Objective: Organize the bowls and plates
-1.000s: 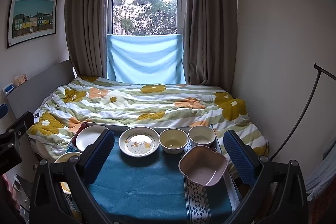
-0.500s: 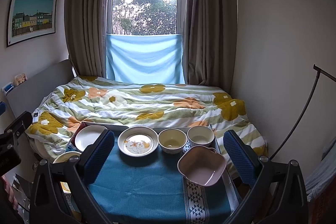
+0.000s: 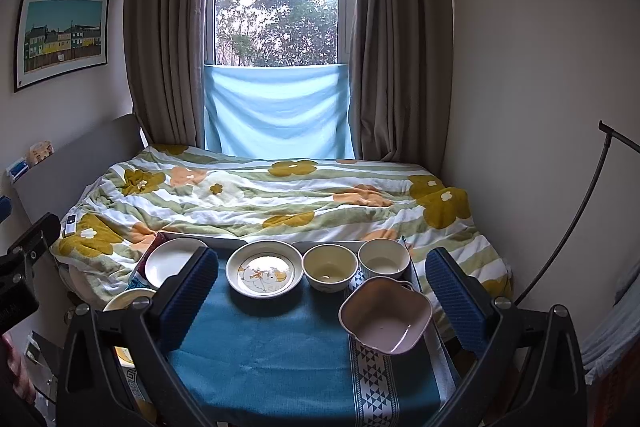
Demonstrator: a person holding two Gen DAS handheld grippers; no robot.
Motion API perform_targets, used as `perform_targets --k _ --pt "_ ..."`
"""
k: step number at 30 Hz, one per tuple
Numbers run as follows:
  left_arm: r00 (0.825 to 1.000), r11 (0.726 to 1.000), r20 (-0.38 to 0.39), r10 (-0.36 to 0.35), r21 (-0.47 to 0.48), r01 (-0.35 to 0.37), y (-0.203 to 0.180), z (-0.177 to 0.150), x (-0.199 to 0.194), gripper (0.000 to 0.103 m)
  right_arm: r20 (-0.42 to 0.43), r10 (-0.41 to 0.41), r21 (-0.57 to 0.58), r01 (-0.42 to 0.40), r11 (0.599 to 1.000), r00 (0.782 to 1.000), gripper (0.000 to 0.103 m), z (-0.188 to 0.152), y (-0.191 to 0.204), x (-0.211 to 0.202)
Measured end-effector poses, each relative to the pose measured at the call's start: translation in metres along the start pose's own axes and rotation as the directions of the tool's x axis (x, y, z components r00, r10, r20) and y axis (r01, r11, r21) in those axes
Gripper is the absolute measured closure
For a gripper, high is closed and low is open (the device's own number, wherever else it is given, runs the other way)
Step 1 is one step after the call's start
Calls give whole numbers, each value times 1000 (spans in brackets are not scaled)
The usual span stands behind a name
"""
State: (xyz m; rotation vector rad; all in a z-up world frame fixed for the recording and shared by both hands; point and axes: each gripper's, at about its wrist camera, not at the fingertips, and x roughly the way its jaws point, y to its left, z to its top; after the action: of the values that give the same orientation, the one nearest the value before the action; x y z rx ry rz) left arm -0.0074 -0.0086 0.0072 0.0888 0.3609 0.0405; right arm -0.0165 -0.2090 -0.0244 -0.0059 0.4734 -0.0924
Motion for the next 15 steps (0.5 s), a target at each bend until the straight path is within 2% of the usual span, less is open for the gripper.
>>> perform_targets --k 9,12,15 --pt "1000 1000 2 6 -8 -6 3 1 -2 0 -4 6 1 -6 1000 1000 0 2 -1 0" --pt "1000 1000 -28 1 -14 -1 7 3 1 0 -10 18 -11 -18 1000 1000 0 4 0 2" --pt "996 998 -87 -7 -62 2 22 -2 9 0 -24 53 -39 -54 998 998 0 7 4 9"
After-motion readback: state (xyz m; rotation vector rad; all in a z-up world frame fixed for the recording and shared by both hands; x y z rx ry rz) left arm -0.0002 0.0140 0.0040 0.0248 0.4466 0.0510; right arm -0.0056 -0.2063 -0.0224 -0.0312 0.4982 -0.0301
